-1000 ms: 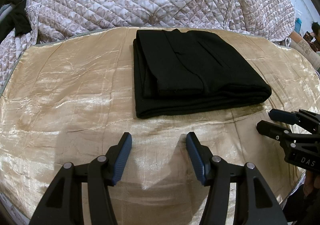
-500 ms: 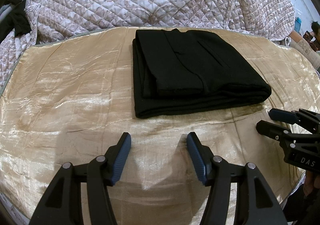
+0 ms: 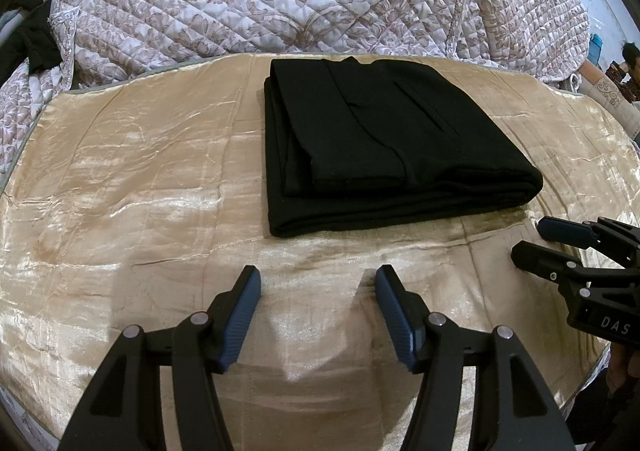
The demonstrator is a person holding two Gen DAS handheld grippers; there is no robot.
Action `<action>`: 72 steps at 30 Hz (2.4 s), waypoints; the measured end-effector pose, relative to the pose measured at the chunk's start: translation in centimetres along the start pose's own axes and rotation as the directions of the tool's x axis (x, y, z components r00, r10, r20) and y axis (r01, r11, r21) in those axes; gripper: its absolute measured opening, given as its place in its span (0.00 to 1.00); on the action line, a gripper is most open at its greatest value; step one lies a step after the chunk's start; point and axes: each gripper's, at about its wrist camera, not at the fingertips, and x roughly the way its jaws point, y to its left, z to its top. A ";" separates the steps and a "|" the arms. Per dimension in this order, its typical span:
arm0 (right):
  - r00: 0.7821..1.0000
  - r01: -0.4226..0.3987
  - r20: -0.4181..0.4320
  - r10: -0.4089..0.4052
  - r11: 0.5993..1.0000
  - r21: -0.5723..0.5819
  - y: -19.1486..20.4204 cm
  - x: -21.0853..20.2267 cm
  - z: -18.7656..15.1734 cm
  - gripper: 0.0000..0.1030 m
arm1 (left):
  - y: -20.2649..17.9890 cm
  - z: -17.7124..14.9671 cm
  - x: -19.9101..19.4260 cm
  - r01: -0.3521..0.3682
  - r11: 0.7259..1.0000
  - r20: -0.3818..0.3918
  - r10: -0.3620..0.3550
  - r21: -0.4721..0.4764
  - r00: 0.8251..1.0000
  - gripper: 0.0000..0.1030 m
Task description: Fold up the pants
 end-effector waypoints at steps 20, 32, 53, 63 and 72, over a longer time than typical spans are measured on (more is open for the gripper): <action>1.000 0.001 0.001 -0.001 1.000 0.000 0.1 0.0 0.0 0.54 | -0.4 -0.1 0.2 0.003 1.000 -0.006 -0.002 0.018 1.000 0.70; 1.000 0.002 0.001 -0.002 1.000 0.001 0.1 0.0 0.0 0.54 | -0.4 -0.2 0.3 0.003 1.000 -0.009 -0.003 0.018 1.000 0.72; 1.000 0.003 0.002 -0.003 1.000 -0.001 0.1 0.1 0.0 0.54 | -0.2 -0.2 0.5 0.004 1.000 -0.018 -0.004 0.013 1.000 0.75; 1.000 0.004 0.003 -0.004 1.000 -0.001 0.1 0.1 -0.1 0.54 | -0.1 -0.2 0.6 0.003 1.000 -0.020 -0.003 0.004 1.000 0.77; 1.000 0.004 0.003 -0.004 1.000 -0.001 0.1 0.1 -0.1 0.54 | -0.1 -0.1 0.6 0.003 1.000 -0.020 -0.003 0.001 1.000 0.78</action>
